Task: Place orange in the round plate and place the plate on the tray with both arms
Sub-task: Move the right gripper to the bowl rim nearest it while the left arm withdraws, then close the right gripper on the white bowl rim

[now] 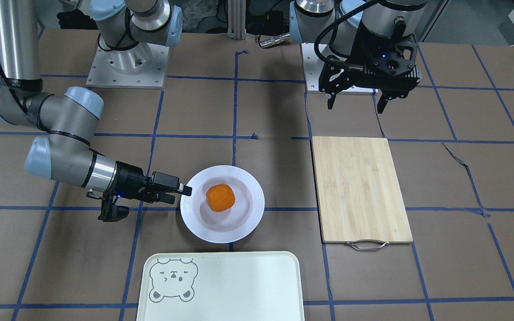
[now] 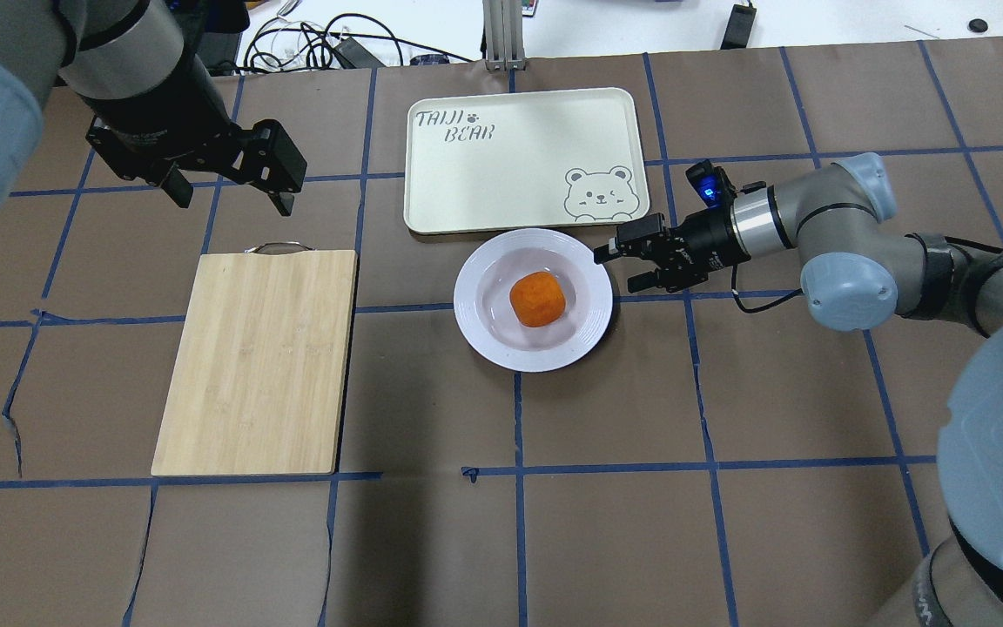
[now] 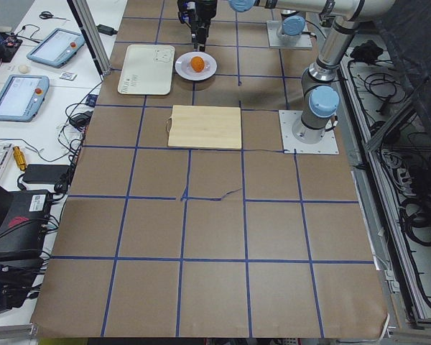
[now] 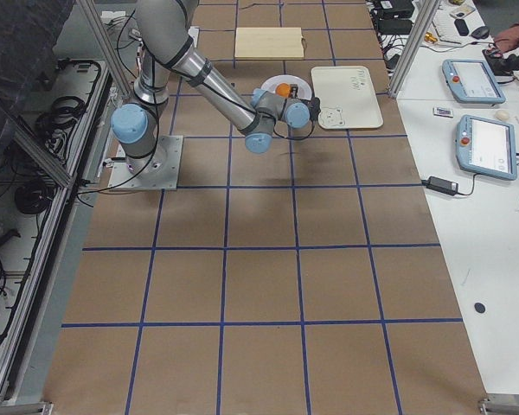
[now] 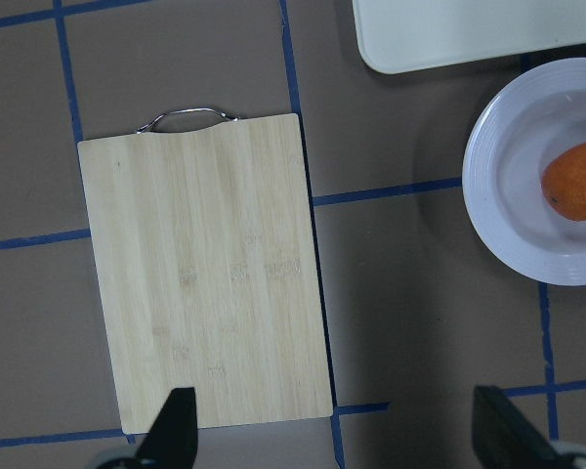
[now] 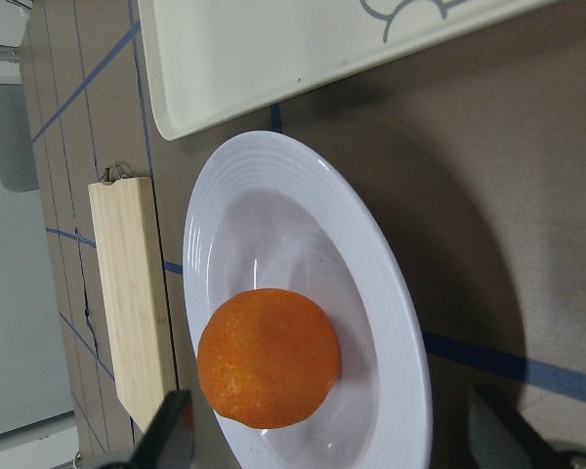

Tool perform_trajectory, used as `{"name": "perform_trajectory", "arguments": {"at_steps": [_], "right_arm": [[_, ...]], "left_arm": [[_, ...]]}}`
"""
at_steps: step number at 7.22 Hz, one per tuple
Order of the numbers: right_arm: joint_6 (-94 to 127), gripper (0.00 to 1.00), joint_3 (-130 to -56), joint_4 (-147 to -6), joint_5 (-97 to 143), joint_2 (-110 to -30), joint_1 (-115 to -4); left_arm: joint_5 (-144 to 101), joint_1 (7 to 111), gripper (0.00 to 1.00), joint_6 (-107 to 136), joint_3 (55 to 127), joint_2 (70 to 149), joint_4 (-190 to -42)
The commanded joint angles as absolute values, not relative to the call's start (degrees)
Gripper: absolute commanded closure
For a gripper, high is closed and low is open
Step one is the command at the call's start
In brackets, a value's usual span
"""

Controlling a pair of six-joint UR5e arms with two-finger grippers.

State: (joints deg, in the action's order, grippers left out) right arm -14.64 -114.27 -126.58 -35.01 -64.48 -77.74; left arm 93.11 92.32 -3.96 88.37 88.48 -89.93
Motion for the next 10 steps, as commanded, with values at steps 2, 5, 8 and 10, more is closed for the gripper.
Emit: {"name": "perform_trajectory", "arguments": {"at_steps": [2,5,8,10], "right_arm": [[-18.97,0.00,-116.36,-131.02,-30.23,-61.36,-77.34],[-18.99,0.07,-117.94,-133.42,-30.06,-61.00,-78.22],[-18.64,0.13,-118.04,-133.42,-30.15,-60.38,-80.76],[-18.46,0.32,-118.04,-133.42,-30.23,-60.47,-81.12]], "left_arm": [[93.25,91.32,0.00,-3.96,88.59,88.42,-90.53],[93.25,91.23,0.00,-3.96,88.68,88.42,-90.44],[93.34,91.23,0.00,-3.96,88.68,88.33,-90.44],[93.34,91.23,0.00,-3.96,88.77,88.16,-90.53]]}}
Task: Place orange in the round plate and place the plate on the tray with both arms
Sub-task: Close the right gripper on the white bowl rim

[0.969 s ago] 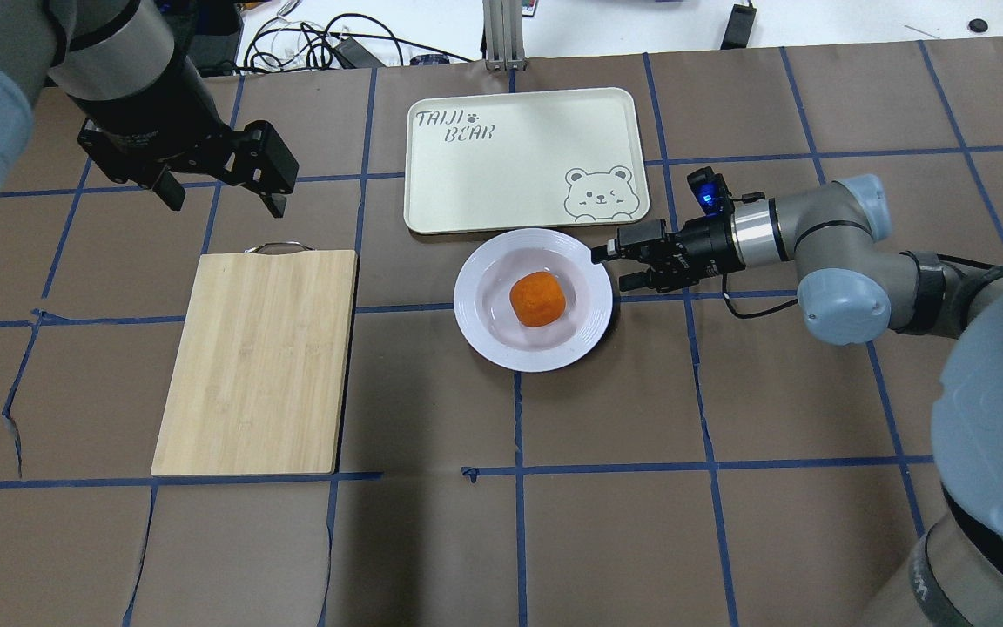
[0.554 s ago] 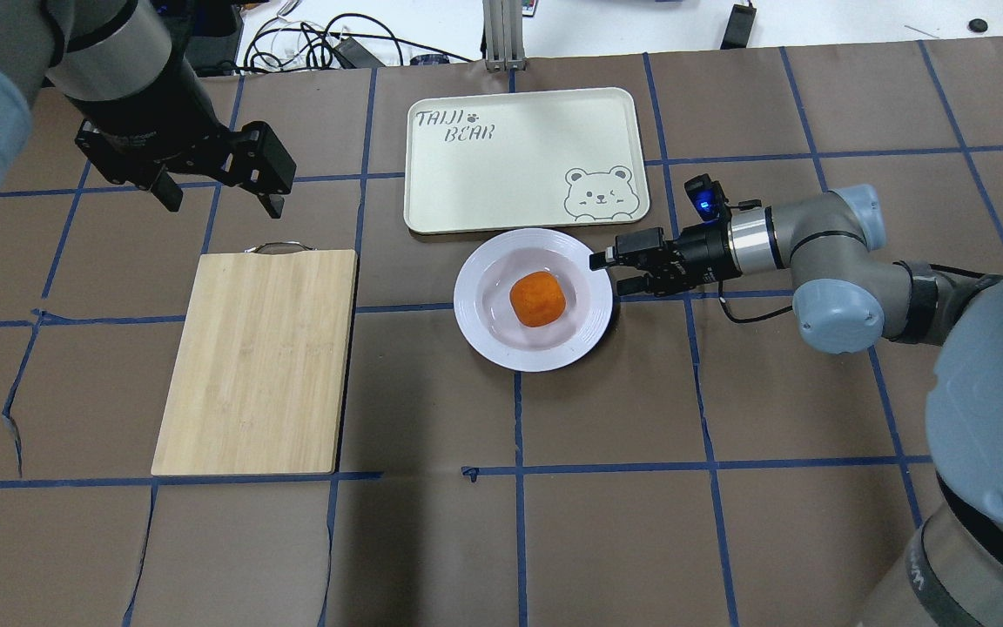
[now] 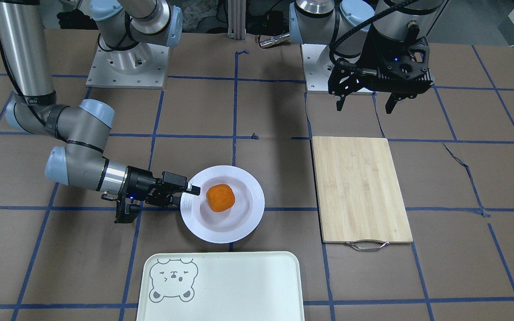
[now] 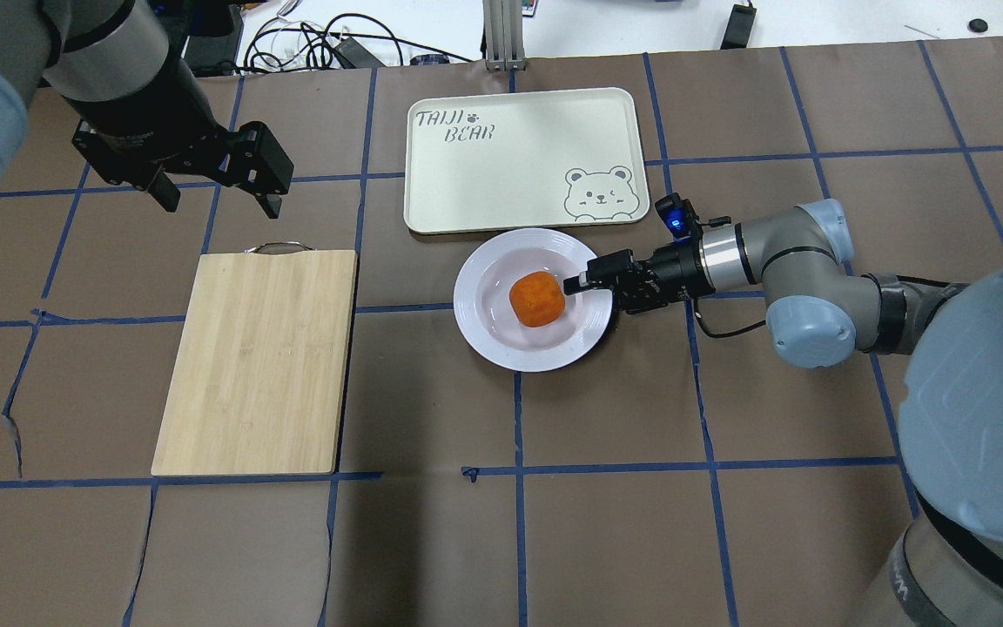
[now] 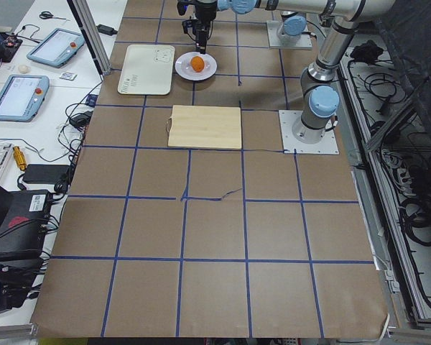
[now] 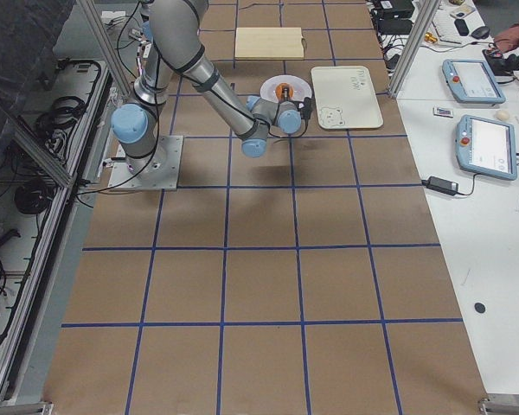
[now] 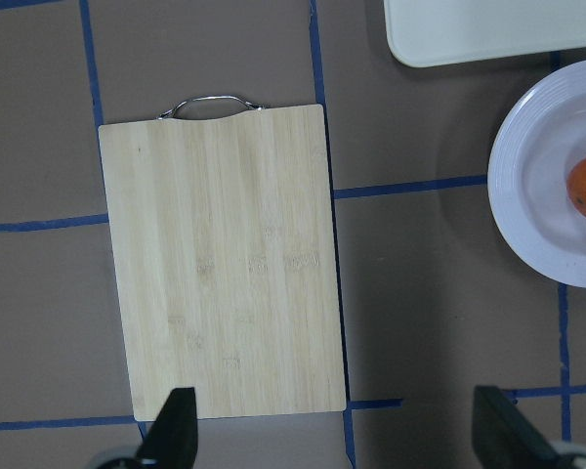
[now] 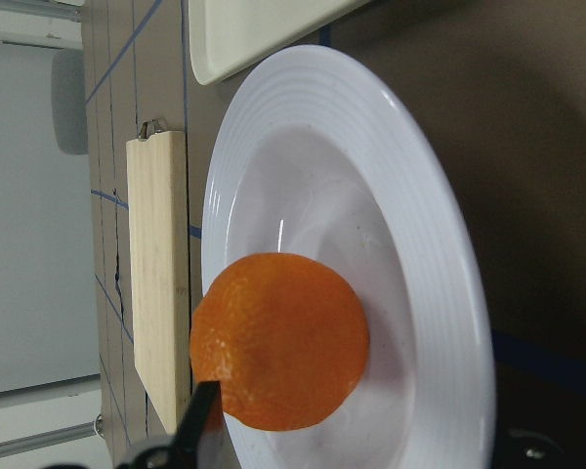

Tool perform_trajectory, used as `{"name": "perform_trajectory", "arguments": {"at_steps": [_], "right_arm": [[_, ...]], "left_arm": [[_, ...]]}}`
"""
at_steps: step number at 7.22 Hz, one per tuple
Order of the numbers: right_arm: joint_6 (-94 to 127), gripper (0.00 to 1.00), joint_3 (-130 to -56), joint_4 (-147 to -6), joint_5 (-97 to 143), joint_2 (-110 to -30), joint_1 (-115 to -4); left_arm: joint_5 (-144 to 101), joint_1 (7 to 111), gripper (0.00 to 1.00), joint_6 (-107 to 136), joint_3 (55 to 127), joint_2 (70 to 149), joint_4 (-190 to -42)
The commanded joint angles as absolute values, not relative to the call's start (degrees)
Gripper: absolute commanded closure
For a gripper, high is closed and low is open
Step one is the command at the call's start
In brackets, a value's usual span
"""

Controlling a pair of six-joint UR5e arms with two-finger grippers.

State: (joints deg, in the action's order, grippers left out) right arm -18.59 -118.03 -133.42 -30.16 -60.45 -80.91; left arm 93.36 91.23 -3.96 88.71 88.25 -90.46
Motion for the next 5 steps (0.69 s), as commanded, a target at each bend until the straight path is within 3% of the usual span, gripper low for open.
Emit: {"name": "perform_trajectory", "arguments": {"at_steps": [1,5], "right_arm": [[-18.28,0.54,-118.12,-133.07,-30.41,-60.82,-81.12],[-16.10,0.60,-118.04,-132.54,-30.85,-60.82,-80.95]], "left_arm": [[93.34,91.23,0.00,-3.96,88.77,88.07,-90.53],[93.34,91.14,0.00,-3.96,88.77,87.98,-90.53]]}}
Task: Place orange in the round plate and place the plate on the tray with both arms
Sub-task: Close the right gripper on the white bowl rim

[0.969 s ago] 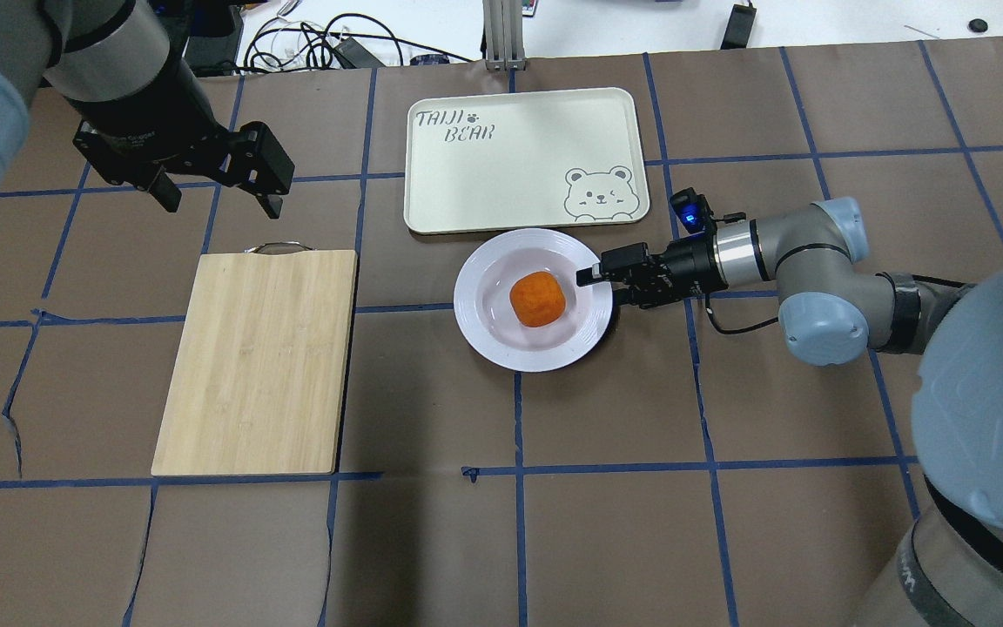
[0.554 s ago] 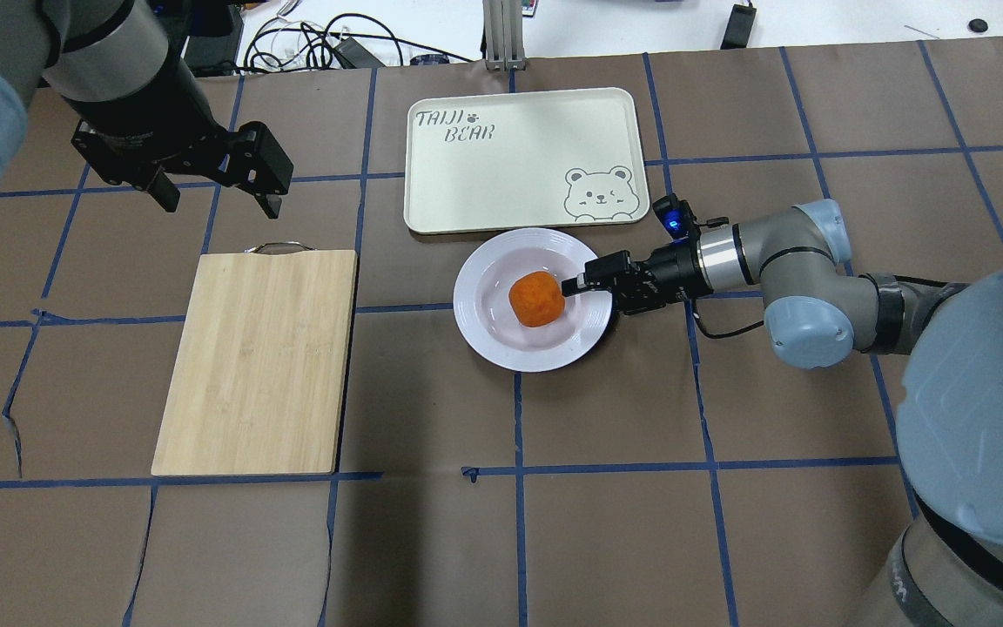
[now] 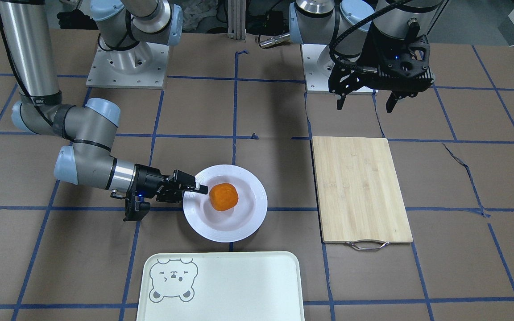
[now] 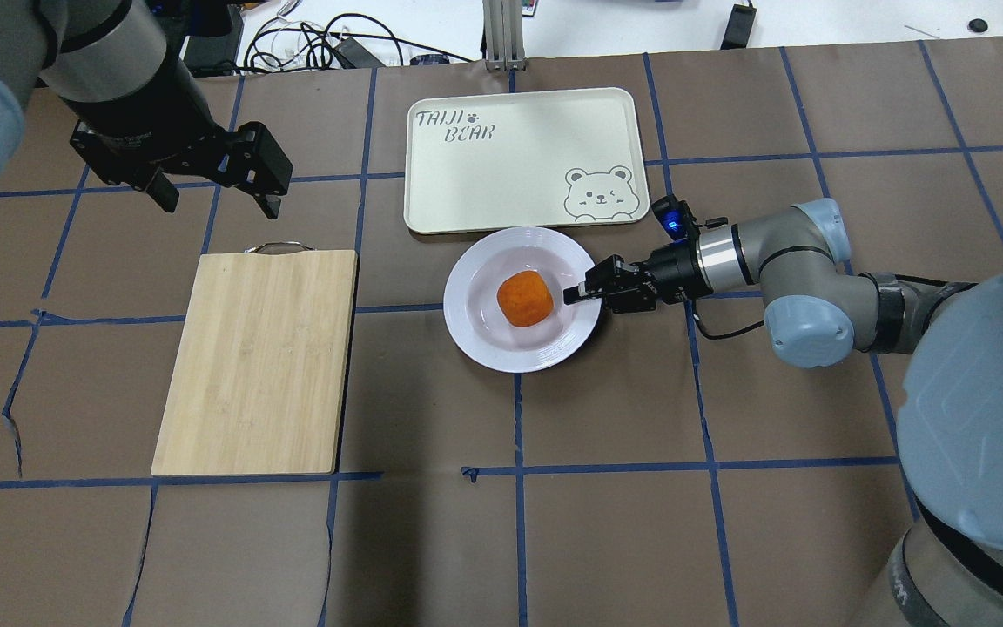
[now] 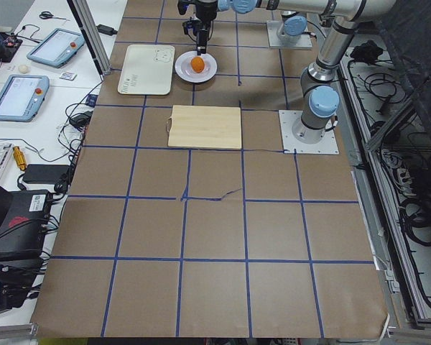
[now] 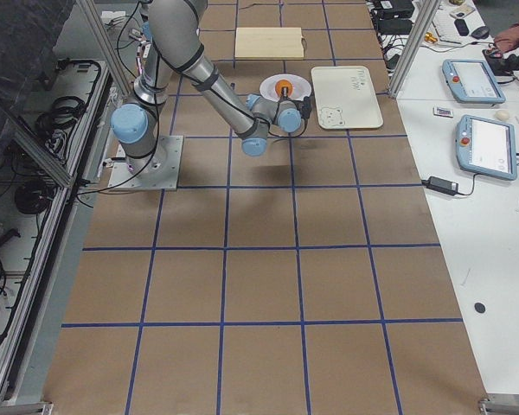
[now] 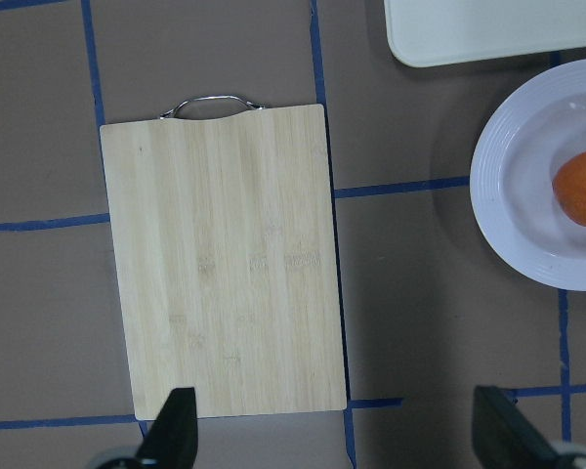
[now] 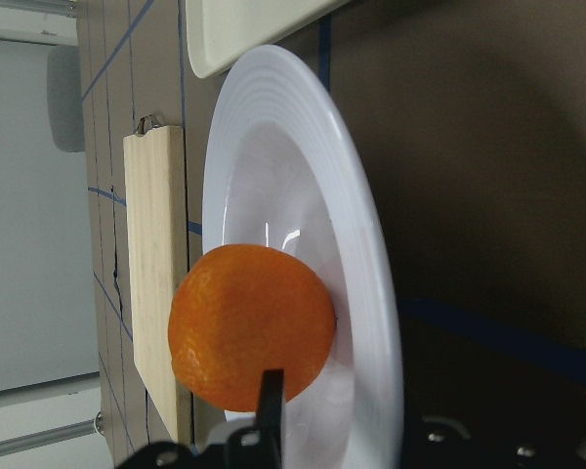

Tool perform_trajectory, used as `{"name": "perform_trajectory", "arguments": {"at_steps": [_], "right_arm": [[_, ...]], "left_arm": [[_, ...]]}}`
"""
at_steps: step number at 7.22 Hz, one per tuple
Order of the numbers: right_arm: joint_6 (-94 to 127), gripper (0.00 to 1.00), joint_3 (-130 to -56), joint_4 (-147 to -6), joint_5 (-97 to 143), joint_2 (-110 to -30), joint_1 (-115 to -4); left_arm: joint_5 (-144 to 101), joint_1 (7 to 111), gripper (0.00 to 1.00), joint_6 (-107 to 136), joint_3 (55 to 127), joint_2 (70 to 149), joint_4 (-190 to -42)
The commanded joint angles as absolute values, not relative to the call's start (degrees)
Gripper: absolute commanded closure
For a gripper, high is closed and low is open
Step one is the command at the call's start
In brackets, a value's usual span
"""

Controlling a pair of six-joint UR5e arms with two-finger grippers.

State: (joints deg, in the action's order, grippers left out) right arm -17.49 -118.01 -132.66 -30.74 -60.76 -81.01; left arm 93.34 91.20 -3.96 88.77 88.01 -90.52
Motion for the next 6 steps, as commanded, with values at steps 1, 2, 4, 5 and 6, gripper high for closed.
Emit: {"name": "perform_trajectory", "arguments": {"at_steps": [1,2,4,5,6], "right_arm": [[-15.04,0.71,-118.04,-132.54,-31.02,-60.82,-80.95],[-14.86,0.88,-118.12,-132.45,-31.20,-60.91,-80.95],[-14.07,1.00,-118.04,-132.28,-31.11,-61.00,-80.95],[-11.63,1.00,-118.04,-132.36,-30.94,-62.04,-80.95],[-10.91,1.00,-118.04,-132.19,-30.76,-63.44,-80.95]], "left_arm": [[93.34,91.14,0.00,-3.96,88.77,87.98,-90.44],[93.34,91.06,0.00,-4.30,88.77,87.98,-90.44],[93.34,90.88,0.00,-4.40,88.77,87.98,-90.53],[93.25,90.79,0.00,-4.39,88.77,87.98,-90.35],[93.25,90.79,0.00,-4.39,88.77,87.98,-90.35]]}}
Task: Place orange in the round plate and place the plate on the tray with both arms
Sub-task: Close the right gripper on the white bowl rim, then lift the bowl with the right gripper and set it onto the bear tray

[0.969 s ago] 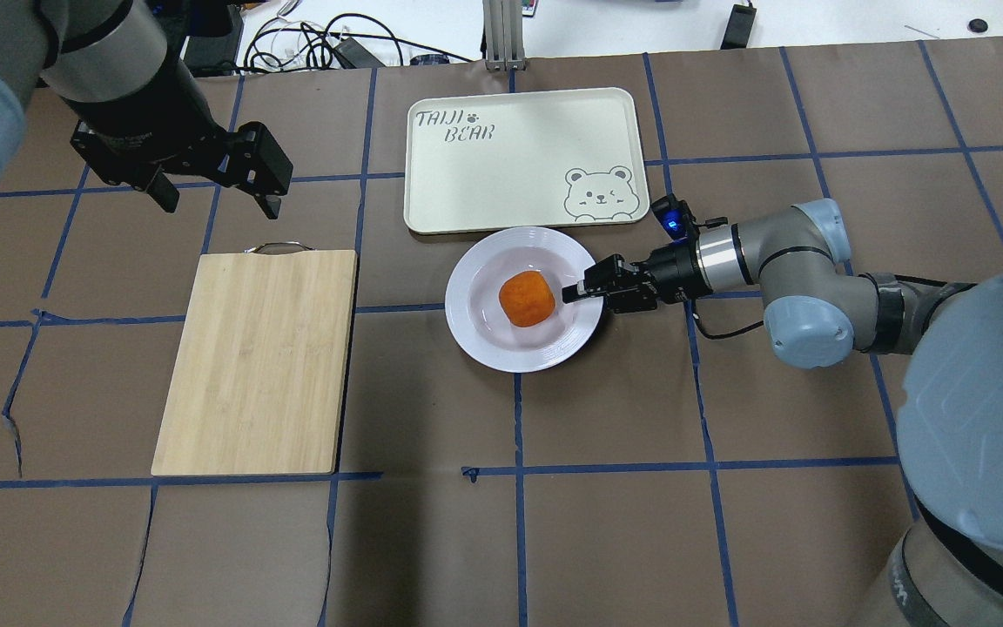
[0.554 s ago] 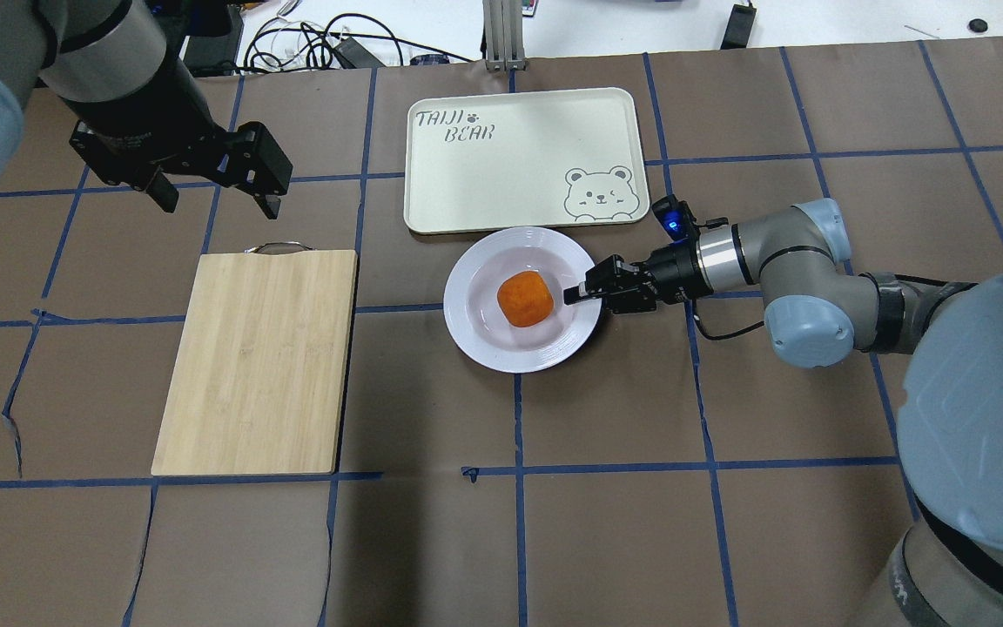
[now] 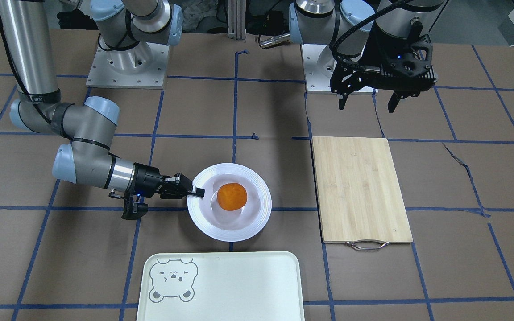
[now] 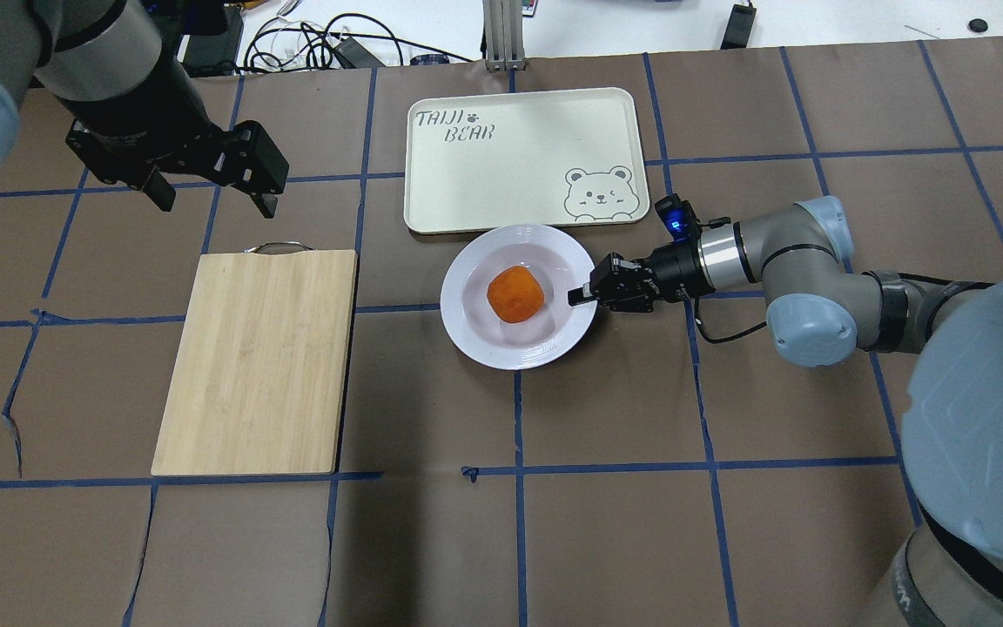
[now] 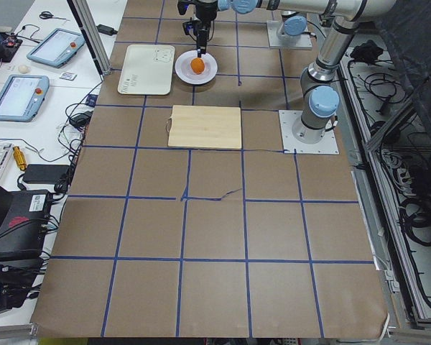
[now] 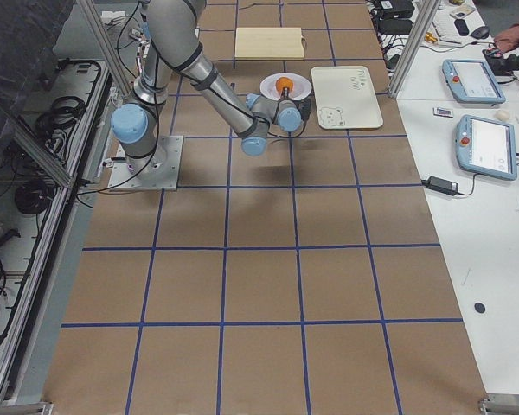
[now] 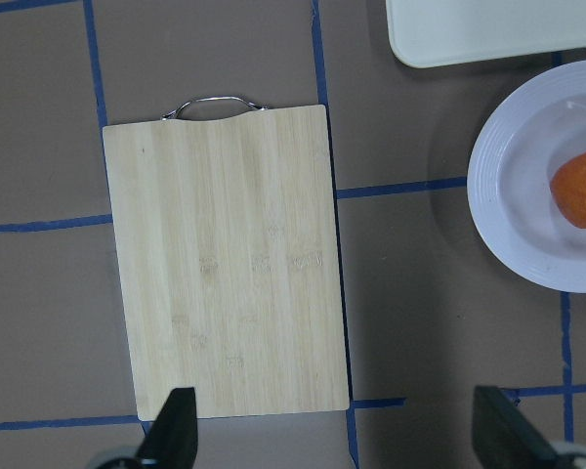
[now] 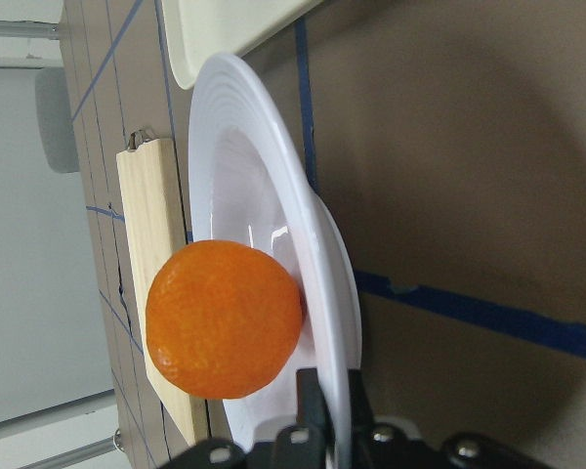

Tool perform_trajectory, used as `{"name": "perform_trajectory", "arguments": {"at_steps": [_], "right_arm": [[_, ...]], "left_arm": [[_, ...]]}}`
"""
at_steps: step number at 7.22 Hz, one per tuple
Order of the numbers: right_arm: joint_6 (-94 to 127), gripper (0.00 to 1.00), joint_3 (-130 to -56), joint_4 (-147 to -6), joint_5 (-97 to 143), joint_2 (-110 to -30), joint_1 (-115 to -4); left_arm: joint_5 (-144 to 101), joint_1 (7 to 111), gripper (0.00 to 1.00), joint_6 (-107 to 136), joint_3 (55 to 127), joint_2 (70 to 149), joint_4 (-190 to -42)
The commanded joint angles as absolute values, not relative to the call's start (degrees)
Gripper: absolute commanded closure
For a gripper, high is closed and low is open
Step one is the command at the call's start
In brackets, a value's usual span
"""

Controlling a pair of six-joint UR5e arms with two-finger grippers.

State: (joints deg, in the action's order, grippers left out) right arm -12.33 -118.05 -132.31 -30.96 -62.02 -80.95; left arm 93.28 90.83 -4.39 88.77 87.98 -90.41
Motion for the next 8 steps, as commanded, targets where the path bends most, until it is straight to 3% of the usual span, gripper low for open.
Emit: {"name": "perform_trajectory", "arguments": {"at_steps": [1,3,5,8], "right_arm": [[-8.29,1.00,-117.43,-130.97,-30.33,-64.33,-80.51],[-2.41,1.00,-113.76,-131.13,-26.57,-64.78,-80.51],[7.52,1.00,-105.42,-131.22,-26.11,-63.29,-80.51],[8.17,1.00,-87.67,-131.31,-25.31,-48.82,-80.94]], "left_arm": [[93.34,90.70,0.00,-4.39,88.77,87.98,-90.44],[93.34,90.70,0.00,-4.39,88.77,87.98,-90.35],[93.25,90.70,0.00,-4.39,88.77,87.98,-90.35],[93.25,90.70,0.00,-4.39,88.77,87.98,-90.35]]}}
